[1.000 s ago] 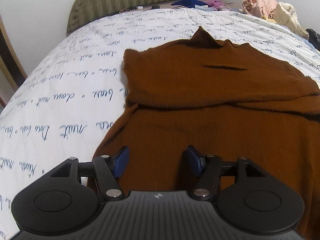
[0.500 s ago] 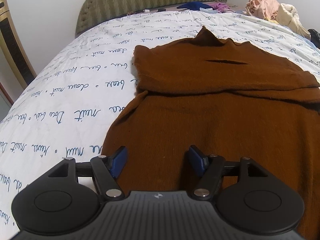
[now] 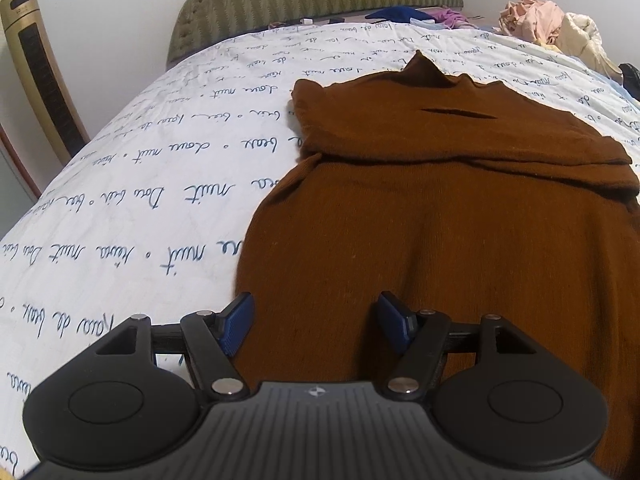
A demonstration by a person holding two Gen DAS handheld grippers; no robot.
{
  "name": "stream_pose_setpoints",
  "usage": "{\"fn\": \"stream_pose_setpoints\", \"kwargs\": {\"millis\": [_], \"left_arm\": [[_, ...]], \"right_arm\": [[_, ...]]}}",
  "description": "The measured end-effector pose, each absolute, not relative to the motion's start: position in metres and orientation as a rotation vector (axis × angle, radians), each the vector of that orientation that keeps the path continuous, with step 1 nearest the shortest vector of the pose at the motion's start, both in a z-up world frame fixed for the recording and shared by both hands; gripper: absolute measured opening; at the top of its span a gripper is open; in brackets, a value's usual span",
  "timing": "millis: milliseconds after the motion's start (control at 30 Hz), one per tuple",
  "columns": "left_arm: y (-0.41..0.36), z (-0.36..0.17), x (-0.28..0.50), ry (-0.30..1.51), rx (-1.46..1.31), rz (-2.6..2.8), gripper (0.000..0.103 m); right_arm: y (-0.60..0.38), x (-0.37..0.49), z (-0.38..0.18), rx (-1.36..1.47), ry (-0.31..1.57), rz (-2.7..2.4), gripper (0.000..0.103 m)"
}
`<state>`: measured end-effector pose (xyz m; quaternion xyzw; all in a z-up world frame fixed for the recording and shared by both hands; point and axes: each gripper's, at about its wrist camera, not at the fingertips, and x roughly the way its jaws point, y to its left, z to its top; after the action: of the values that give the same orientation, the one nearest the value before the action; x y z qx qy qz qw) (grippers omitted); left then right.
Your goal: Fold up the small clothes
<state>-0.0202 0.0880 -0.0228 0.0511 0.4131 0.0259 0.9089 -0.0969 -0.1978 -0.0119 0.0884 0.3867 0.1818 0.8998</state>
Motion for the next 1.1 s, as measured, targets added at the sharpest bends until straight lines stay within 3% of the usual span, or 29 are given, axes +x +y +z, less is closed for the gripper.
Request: {"fn": "stream_pose_setpoints", "kwargs": {"millis": [333, 400, 500, 800, 967, 1100], "left_arm": [[0.093, -0.020, -0.045, 0.856, 0.107, 0.062, 0.068], [0.094, -0.020, -0.050, 0.854, 0.115, 0.066, 0.075], [0.098, -0.018, -0.058, 0.844, 0.123, 0.071, 0.077], [0.158, -0.016, -0.088, 0.862, -0.056, -0.081, 0.077], [0.189, -0.024, -0.096, 0.914, -0.200, -0.169, 0.077], [0.176, -0.028, -0.101, 0.921, -0.162, -0.248, 0.075]], "right_arm": [[-0.208, -0.124, -0.024, 0.190, 0.826, 0.349, 0.102], [-0.208, -0.127, -0.026, 0.186, 0.829, 0.347, 0.102], [-0.208, -0.128, -0.028, 0.199, 0.840, 0.353, 0.102], [-0.209, -0.133, -0.033, 0.257, 0.879, 0.404, 0.101], [-0.197, -0.135, -0.035, 0.252, 0.903, 0.482, 0.096], [-0.171, -0.137, -0.034, 0.179, 0.908, 0.555, 0.085]]}}
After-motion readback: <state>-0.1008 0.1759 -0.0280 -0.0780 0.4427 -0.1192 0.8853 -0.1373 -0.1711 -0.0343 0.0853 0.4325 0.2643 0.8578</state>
